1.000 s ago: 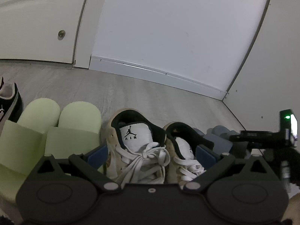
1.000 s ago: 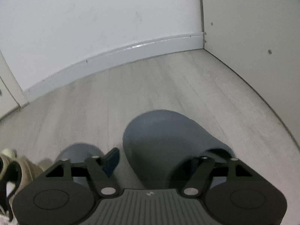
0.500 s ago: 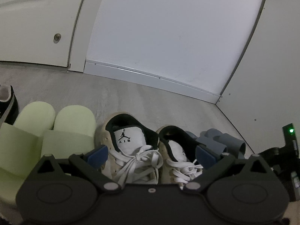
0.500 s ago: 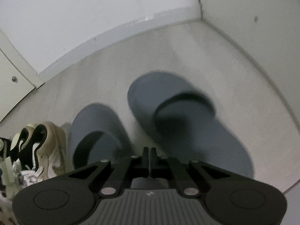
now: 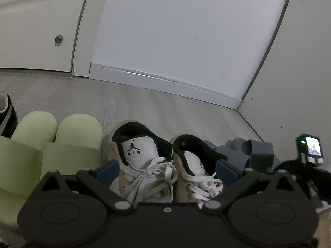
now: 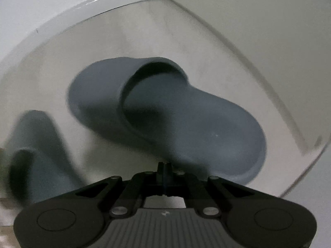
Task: Organize scattered shoes
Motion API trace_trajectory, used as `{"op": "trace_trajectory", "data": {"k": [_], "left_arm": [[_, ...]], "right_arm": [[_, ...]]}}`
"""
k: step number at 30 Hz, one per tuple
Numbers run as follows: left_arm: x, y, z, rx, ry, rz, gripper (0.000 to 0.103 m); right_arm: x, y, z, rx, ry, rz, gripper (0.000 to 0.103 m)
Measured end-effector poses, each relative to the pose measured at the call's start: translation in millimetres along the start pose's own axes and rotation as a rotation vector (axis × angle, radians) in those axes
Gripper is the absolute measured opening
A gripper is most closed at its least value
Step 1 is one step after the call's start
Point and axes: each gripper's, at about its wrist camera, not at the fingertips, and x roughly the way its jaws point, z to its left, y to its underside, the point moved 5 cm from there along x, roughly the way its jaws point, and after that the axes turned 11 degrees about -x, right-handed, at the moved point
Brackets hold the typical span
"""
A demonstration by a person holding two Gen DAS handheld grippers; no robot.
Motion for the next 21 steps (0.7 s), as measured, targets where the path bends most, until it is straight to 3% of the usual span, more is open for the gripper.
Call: {"op": "trace_trajectory", "data": {"k": [3,5,8,9,10,12,14,18,21], "left_arm": [[2,0,1,-0.001,-0.010,0.003,0.101],[2,1,2,-0.005,-0.011,0.002,0.101],[5,1,0,-0.011,0.000,0.007,0.101],[7,1,-1,-0.011,0.004,0.011,0.101],[8,1,-1,-0.011,0.005,0.013,0.101],[12,2,-1,-0.010,0.004,0.030,0.101],[13,3,0,-0.008,-0.005,0.034,0.101],[12,2,1,-0.013,-0.008,0.027,0.101],[11,3,2,-0.017,-0.010,0.028,0.101]], "right_arm": [[7,-21,2,-0.066,0.136,-0.083,0.005],[0,-31,-2,0.009,0.138,-0.131,0.014],[-11,-38,3,0.042,0.157,-0.228,0.037],[-15,-40,6,0.041,0.166,-0.264,0.051],[-19,-41,9,0.039,0.175,-0.301,0.074],[-27,-43,16,0.033,0.193,-0.373,0.097],[-18,-48,36,-0.124,0.225,-0.431,0.097],[-11,-52,61,-0.224,0.194,-0.452,0.097],[1,-53,80,-0.351,0.293,-0.442,0.097]]}}
